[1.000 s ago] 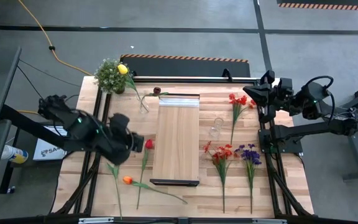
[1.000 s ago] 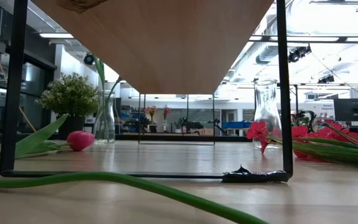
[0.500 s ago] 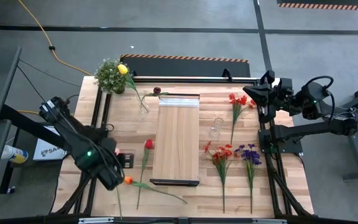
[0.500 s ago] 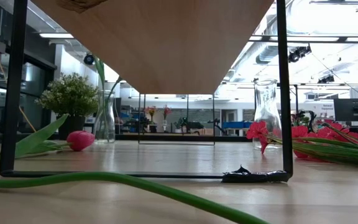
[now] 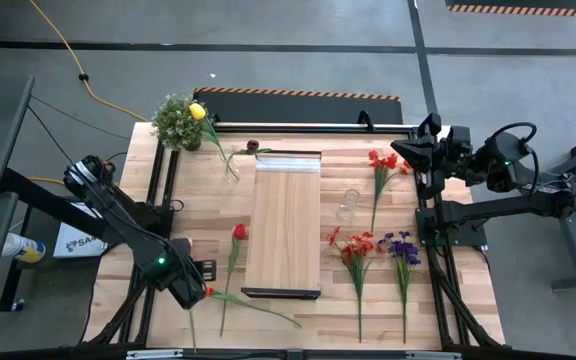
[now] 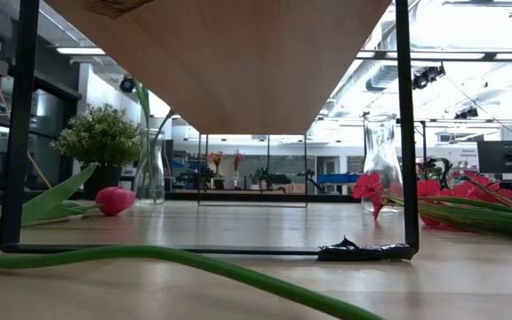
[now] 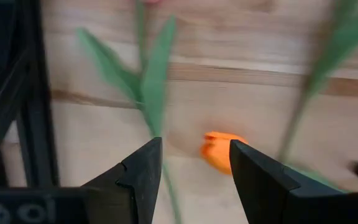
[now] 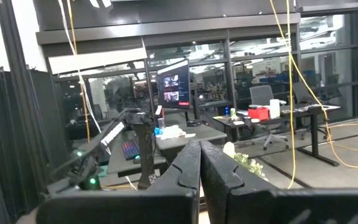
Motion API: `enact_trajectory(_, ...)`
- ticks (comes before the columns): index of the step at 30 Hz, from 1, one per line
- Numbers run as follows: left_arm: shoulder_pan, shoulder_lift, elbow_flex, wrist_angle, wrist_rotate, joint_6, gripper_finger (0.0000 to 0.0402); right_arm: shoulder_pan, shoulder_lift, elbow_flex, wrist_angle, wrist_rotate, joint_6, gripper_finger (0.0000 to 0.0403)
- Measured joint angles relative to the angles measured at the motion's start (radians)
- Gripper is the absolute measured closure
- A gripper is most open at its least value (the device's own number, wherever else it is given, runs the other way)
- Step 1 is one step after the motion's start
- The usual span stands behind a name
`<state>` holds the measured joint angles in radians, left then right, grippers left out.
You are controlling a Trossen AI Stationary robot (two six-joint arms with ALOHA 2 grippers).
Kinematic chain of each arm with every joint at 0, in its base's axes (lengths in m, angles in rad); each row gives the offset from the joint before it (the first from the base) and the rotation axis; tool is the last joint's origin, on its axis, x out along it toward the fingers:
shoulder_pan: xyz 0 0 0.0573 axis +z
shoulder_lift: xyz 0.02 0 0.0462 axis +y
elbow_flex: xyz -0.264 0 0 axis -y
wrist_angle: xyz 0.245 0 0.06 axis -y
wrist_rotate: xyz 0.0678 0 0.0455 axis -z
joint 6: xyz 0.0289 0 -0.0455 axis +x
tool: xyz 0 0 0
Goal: Pick and place flowers into a vace then onto a shelf
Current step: Put the pink flower into the left vase
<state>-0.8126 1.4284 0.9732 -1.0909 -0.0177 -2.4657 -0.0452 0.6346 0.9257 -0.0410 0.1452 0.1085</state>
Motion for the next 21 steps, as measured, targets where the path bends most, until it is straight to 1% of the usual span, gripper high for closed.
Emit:
enact_trajectory(11,0.001,0.000,-0.166,0.108,0.011,-0.011,0.0181,0.000,0.000,0.000,0.000,-0.003,0.000,0.0402)
enact_trajectory(21,0.001,-0.005,-0.325,0.313,0.004,0.005,0.0181,0.000,0.000,0.000,0.000,-0.003,-0.002,0.0402)
